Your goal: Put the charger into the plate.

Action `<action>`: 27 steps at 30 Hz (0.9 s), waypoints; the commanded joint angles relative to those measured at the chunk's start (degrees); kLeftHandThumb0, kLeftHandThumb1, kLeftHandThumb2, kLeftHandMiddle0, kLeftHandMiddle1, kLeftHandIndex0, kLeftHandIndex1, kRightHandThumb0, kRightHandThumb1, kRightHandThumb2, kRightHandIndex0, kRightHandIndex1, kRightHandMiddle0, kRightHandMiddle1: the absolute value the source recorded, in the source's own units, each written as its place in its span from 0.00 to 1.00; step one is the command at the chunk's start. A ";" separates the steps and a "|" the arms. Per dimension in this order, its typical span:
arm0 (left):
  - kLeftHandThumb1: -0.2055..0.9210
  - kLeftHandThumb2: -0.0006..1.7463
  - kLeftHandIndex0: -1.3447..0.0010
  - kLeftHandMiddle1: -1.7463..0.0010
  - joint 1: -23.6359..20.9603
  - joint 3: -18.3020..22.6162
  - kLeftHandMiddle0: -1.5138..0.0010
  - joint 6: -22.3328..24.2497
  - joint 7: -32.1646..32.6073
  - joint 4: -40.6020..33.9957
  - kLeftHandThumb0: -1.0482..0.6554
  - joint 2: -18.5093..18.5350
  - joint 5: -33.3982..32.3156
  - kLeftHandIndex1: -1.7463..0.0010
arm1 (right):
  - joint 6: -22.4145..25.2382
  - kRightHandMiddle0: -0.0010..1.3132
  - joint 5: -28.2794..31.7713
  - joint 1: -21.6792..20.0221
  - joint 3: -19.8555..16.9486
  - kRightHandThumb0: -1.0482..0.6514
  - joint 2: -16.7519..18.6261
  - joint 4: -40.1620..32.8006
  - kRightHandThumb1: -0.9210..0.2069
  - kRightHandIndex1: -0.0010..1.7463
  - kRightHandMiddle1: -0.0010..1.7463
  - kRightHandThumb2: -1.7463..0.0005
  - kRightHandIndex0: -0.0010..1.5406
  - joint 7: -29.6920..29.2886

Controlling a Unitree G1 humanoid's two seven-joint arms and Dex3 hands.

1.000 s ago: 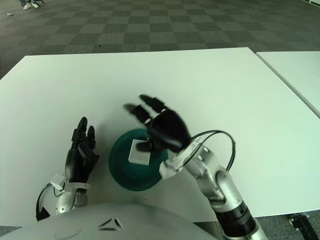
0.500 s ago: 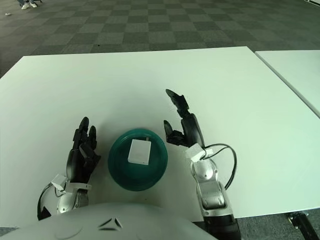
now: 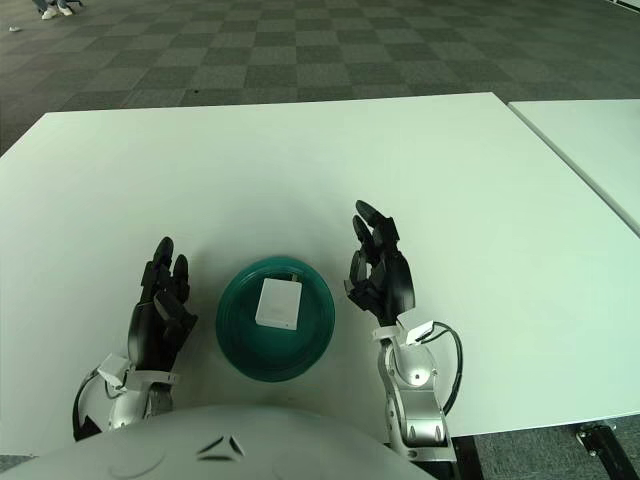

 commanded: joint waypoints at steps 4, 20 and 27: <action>1.00 0.61 1.00 1.00 1.29 0.49 1.00 0.96 -0.58 -0.28 0.00 0.92 -1.01 0.88 | -0.72 0.00 1.82 1.11 0.09 0.14 0.48 0.65 0.00 0.00 0.23 0.52 0.08 1.85; 1.00 0.61 1.00 1.00 1.54 0.72 1.00 1.15 -0.85 -0.71 0.00 1.66 -1.93 0.88 | -1.56 0.00 -4.13 4.12 0.83 0.12 0.40 0.35 0.00 0.00 0.24 0.53 0.08 0.33; 1.00 0.61 1.00 1.00 1.58 0.91 1.00 1.33 -0.98 -0.93 0.00 1.90 -2.23 0.88 | -2.17 0.00 -3.09 4.20 0.45 0.11 0.43 1.41 0.00 0.01 0.25 0.54 0.09 0.95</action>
